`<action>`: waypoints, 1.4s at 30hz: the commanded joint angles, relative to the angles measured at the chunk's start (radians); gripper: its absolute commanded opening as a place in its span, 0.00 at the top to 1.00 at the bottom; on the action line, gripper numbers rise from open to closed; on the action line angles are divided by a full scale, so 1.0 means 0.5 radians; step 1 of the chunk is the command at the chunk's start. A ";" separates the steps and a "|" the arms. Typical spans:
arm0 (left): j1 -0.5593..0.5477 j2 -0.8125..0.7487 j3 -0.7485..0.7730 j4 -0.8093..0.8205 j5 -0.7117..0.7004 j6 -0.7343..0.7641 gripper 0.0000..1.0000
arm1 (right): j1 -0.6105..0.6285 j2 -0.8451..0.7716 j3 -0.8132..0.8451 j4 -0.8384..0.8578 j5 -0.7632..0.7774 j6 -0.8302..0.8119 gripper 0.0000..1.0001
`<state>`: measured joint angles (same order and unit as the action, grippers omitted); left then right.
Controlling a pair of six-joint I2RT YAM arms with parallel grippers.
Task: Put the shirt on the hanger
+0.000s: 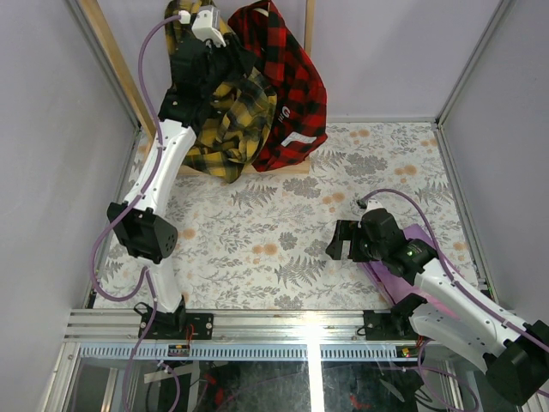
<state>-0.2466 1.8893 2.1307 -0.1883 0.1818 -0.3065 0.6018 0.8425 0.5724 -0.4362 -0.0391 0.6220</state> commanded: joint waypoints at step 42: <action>0.352 -0.490 -0.852 0.356 0.878 0.309 0.47 | -0.007 0.048 0.003 0.026 -0.036 -0.008 0.04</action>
<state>-0.0742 1.6142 1.6344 -0.0418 0.6556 -0.1822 0.6018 0.8738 0.5705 -0.4355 -0.0467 0.6216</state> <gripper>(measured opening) 0.569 0.963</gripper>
